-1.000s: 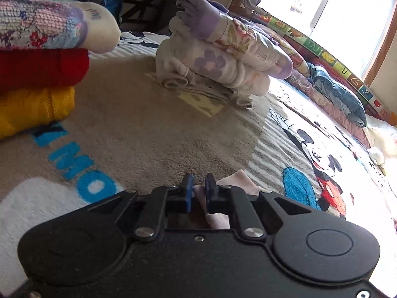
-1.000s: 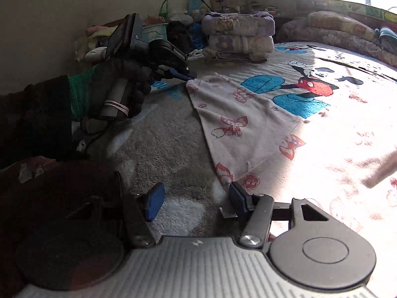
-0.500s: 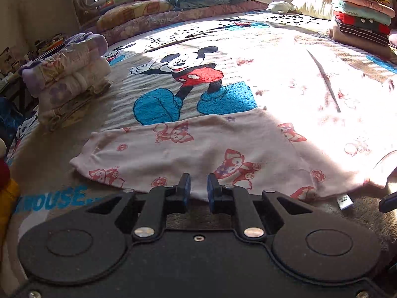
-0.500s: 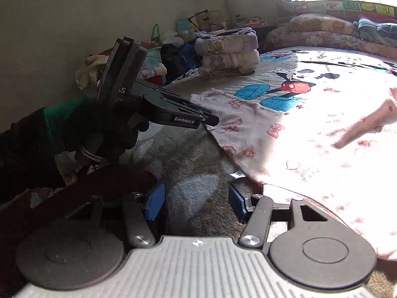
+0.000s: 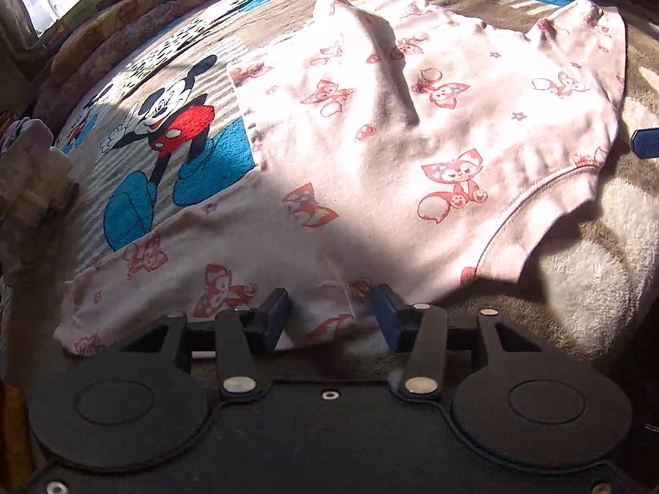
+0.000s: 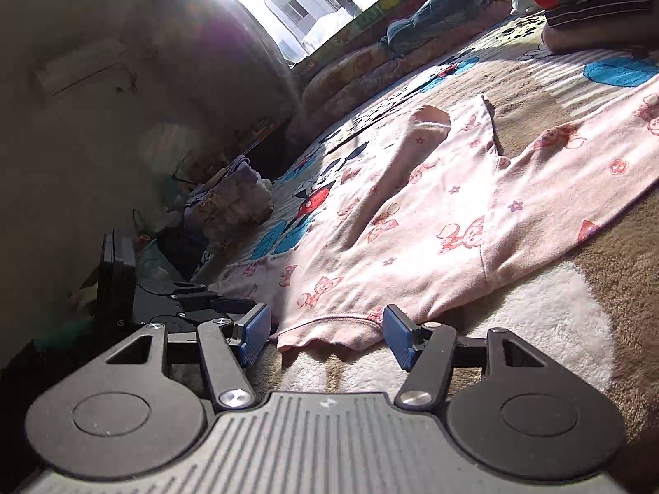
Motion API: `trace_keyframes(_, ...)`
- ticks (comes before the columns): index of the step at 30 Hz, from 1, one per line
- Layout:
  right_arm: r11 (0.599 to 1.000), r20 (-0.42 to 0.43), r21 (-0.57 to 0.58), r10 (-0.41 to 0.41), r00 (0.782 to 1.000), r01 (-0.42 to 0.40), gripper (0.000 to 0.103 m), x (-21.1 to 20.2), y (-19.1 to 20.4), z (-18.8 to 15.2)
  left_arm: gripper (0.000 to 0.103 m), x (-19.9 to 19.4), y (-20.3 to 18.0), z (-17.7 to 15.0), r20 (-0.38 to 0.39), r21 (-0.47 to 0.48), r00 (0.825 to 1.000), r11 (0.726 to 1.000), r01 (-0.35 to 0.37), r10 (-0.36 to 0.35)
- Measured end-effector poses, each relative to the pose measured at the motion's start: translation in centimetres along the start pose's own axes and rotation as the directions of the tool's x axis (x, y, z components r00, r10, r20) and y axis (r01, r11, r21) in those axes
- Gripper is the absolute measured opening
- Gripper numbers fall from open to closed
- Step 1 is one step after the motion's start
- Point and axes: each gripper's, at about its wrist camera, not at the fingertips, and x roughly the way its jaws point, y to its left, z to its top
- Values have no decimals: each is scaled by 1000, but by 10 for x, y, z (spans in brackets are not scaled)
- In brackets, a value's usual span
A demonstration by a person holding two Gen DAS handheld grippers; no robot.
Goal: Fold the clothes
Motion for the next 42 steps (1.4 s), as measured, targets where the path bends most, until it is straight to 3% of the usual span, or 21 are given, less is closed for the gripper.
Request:
trace_keyframes(1,1000,25,23,-2,1000,2,62,-4,-4,3,50,-7,2,6,-5,-5,1000,1000,-24,24)
trace_keyframes(3,997,82,73,-8,997,2,63,-14,-15,9,50,-36,19,20,67,-90,996,994,-55,62)
trace_keyframes(9,973,232,229,-52,971,-2,68,-41,-55,29,63,-89,72,56,191,-315,979,949,-15,78)
trace_keyframes(12,965,244,261,-65,968,-1,69,-40,-69,36,63,-86,95,67,224,-423,973,905,47,54)
trace_keyframes(19,968,213,245,-106,971,52,69,-23,-84,64,63,-11,127,88,208,-594,977,787,165,-47)
trace_keyframes(25,973,136,182,-164,977,138,69,5,-96,117,63,48,140,104,185,-641,977,741,200,-103)
trace_keyframes(33,971,3,136,-200,980,198,68,100,-113,205,56,104,175,126,224,-695,960,663,278,-167)
trace_keyframes(39,961,-47,157,-224,973,229,67,156,-132,229,50,139,191,139,251,-730,942,596,334,-220)
trace_keyframes(42,955,-65,174,-234,970,242,67,173,-142,233,47,153,195,146,257,-738,938,579,347,-234)
